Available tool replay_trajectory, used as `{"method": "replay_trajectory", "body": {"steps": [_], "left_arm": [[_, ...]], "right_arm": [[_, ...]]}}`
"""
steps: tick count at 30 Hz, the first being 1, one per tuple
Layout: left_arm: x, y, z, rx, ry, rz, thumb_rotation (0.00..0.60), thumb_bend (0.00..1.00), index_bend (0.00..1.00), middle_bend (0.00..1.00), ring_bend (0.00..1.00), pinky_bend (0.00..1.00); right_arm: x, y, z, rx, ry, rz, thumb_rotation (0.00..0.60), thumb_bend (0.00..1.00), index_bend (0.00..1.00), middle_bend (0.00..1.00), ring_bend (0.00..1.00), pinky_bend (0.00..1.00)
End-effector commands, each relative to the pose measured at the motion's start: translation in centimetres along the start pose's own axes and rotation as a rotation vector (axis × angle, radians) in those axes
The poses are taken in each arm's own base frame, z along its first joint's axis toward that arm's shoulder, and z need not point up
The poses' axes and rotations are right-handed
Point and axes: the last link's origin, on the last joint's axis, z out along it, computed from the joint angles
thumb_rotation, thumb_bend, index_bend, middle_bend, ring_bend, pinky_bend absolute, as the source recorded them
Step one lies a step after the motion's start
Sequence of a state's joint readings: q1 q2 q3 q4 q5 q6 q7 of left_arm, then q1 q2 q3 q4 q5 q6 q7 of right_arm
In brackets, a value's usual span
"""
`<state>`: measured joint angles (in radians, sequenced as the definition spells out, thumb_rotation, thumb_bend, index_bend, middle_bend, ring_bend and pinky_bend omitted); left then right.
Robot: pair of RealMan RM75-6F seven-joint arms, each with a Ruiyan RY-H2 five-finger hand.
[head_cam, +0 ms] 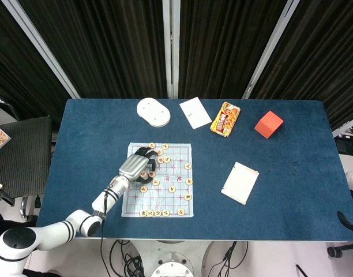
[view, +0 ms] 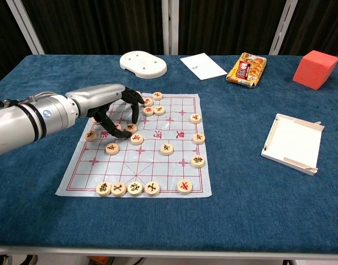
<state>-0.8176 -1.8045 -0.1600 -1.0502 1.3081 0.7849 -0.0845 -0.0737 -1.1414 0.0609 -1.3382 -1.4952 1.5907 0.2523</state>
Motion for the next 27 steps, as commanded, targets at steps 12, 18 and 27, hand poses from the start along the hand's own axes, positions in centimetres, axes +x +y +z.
{"method": "replay_trajectory", "body": {"steps": [12,18,27], "left_arm": [[1.1,0.0,-0.2,-0.008,0.025,0.000,0.600,0.34,0.54,0.14,0.00,0.06],[1.7,0.0,0.2,-0.002,0.033,-0.001,0.600,0.34,0.54,0.14,0.00,0.06],[3.5,-0.2,2.4,0.030,0.043,-0.005,0.600,0.34,0.54,0.14,0.00,0.06]], "right_arm": [[-0.1,0.0,0.0,0.001,-0.001,0.000,0.600,0.13,0.00,0.00,0.00,0.00],[0.0,0.0,0.0,0.001,0.003,0.000,0.600,0.13,0.00,0.00,0.00,0.00],[0.0,0.2,0.0,-0.005,0.005,0.001,0.600,0.13,0.00,0.00,0.00,0.00]]}}
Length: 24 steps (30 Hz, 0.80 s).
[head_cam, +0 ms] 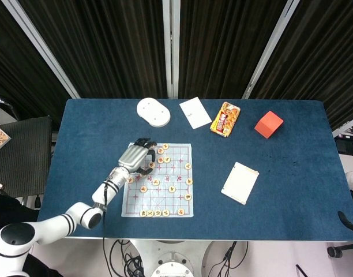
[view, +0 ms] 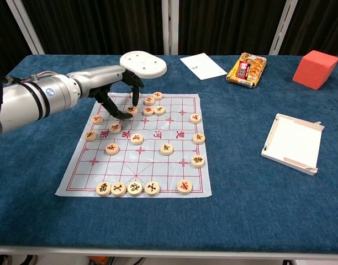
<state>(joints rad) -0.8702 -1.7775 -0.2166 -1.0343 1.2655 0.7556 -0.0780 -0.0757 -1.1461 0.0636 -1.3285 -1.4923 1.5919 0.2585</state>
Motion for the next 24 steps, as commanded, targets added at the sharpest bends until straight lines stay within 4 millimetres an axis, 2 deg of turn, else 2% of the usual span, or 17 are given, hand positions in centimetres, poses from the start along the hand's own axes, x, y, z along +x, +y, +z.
{"method": "replay_trajectory", "body": {"steps": [1,11,24], "left_arm": [[0.4,-0.2,1.0,0.018,-0.004,-0.007,0.600,0.34,0.54,0.14,0.00,0.06],[0.0,-1.2,3.2,0.071,-0.028,-0.025,0.600,0.34,0.53,0.15,0.00,0.06],[0.3,-1.4,4.5,0.069,-0.014,-0.027,0.600,0.34,0.53,0.15,0.00,0.06]], "right_arm": [[0.0,0.1,0.0,-0.002,0.001,0.000,0.600,0.14,0.00,0.00,0.00,0.00],[0.1,0.5,0.2,-0.016,0.000,-0.009,0.600,0.14,0.00,0.00,0.00,0.00],[-0.1,0.5,0.5,-0.025,-0.010,-0.006,0.600,0.14,0.00,0.00,0.00,0.00]]}}
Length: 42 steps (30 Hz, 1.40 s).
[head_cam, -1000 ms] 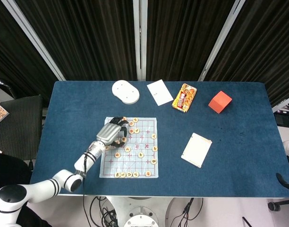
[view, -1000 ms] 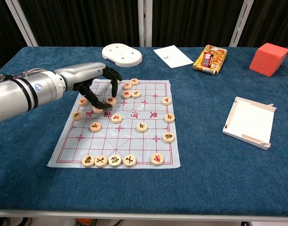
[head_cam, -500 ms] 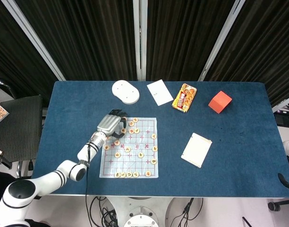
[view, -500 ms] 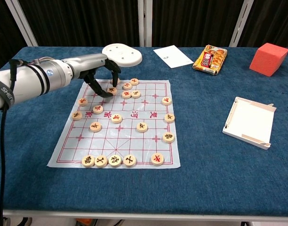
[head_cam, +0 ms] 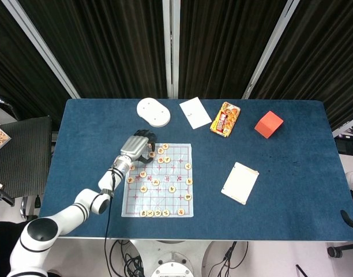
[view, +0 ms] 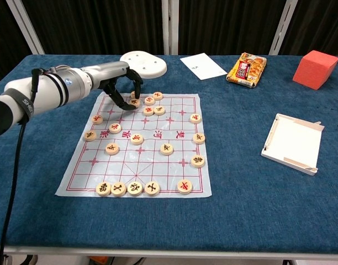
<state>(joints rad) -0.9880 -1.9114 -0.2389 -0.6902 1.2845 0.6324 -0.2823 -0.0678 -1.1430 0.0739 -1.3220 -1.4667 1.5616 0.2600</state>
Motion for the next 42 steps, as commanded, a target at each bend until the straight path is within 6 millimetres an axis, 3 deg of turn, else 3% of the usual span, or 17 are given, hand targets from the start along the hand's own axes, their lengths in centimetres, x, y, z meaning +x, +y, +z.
{"method": "replay_trajectory", "body": {"steps": [1,9,20,29,32,34,42], "left_arm": [[-0.1,0.2,0.2,-0.007,-0.003,0.006,0.600,0.34,0.53,0.15,0.00,0.06],[-0.2,-0.2,0.6,0.008,-0.010,0.004,0.600,0.34,0.51,0.15,0.00,0.06],[-0.1,0.0,0.6,-0.013,-0.006,0.002,0.600,0.32,0.33,0.13,0.00,0.06],[1.3,-0.4,-0.4,-0.045,0.044,0.022,0.600,0.32,0.31,0.12,0.00,0.06],[2.8,-1.1,-2.6,-0.064,0.104,0.045,0.600,0.31,0.27,0.12,0.00,0.06],[3.7,-1.8,-5.4,-0.064,0.160,0.077,0.600,0.31,0.25,0.12,0.00,0.06],[4.2,-4.9,-20.4,0.121,0.309,0.199,0.600,0.27,0.16,0.12,0.00,0.06]], "right_arm": [[-0.1,0.0,0.0,-0.001,-0.004,0.001,0.600,0.14,0.00,0.00,0.00,0.00],[0.0,0.1,0.1,-0.005,-0.001,0.001,0.600,0.14,0.00,0.00,0.00,0.00],[0.1,0.1,0.1,-0.003,0.001,0.000,0.600,0.14,0.00,0.00,0.00,0.00],[0.5,-0.1,0.1,0.003,0.014,0.001,0.600,0.14,0.00,0.00,0.00,0.00],[0.6,-0.4,0.1,0.016,0.021,0.006,0.600,0.14,0.00,0.00,0.00,0.00],[0.6,-0.7,0.1,0.029,0.025,0.007,0.600,0.14,0.00,0.00,0.00,0.00],[0.4,-1.6,-0.3,0.063,0.029,0.014,0.600,0.14,0.00,0.00,0.00,0.00]]}}
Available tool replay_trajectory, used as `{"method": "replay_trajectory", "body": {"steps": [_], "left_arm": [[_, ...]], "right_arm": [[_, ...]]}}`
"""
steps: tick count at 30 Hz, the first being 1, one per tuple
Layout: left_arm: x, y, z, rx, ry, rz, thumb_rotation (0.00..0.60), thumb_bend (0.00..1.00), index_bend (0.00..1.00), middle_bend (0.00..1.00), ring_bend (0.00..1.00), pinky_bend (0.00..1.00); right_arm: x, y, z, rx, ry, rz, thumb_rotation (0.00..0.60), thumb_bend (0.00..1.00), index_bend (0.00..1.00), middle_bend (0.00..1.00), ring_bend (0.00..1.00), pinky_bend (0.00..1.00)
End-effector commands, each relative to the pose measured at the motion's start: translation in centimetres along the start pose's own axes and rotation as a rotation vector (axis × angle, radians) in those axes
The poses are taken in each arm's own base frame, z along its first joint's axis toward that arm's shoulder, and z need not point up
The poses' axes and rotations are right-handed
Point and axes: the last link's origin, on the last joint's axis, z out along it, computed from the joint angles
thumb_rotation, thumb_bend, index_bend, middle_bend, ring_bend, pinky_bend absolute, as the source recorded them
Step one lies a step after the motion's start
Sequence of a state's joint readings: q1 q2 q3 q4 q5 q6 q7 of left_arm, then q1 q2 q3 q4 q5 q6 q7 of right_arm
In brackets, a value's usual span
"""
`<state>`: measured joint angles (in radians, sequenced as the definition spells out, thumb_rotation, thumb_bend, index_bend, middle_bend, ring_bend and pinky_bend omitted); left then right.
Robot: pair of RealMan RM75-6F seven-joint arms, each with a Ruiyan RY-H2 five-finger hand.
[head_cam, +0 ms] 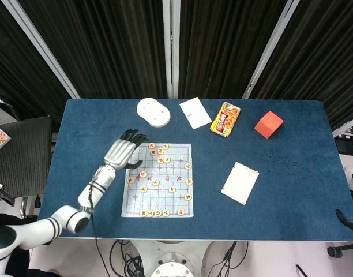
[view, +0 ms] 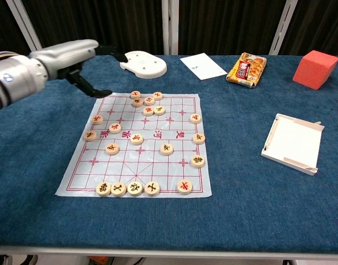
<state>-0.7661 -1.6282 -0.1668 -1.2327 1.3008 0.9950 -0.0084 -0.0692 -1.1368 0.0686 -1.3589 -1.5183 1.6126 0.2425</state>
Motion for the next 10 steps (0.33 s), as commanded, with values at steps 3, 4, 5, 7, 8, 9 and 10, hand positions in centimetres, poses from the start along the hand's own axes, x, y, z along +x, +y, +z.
{"method": "replay_trajectory", "body": {"steps": [3,4,5,7,8,9,10], "left_arm": [[3.0,-3.6,-15.9,0.251,0.127,0.178,0.600,0.26,0.15,0.12,0.00,0.06],[2.9,-3.7,-17.2,0.265,0.127,0.184,0.600,0.26,0.15,0.12,0.00,0.06],[2.7,-3.8,-18.4,0.278,0.126,0.193,0.600,0.26,0.14,0.12,0.00,0.06],[2.4,-4.0,-21.0,0.313,0.125,0.215,0.600,0.25,0.14,0.12,0.00,0.06],[2.2,-4.1,-22.0,0.331,0.120,0.219,0.600,0.25,0.13,0.12,0.00,0.06],[2.0,-4.2,-23.0,0.348,0.112,0.221,0.600,0.25,0.13,0.12,0.00,0.06],[1.9,-4.3,-23.7,0.362,0.106,0.220,0.600,0.25,0.12,0.12,0.00,0.06]], "right_arm": [[-0.1,-0.3,-0.3,0.006,0.000,-0.001,0.600,0.14,0.00,0.00,0.00,0.00],[-0.1,-0.3,-0.3,0.007,-0.001,-0.001,0.600,0.13,0.00,0.00,0.00,0.00],[-0.1,-0.4,-0.3,0.009,-0.001,0.000,0.600,0.13,0.00,0.00,0.00,0.00],[-0.3,-0.6,-0.3,0.012,-0.004,0.001,0.600,0.13,0.00,0.00,0.00,0.00],[-0.3,-0.7,-0.3,0.015,-0.005,0.000,0.600,0.13,0.00,0.00,0.00,0.00],[-0.5,-0.8,-0.2,0.020,-0.008,-0.002,0.600,0.13,0.00,0.00,0.00,0.00],[-0.5,-0.9,-0.2,0.023,-0.011,-0.004,0.600,0.13,0.00,0.00,0.00,0.00]]}}
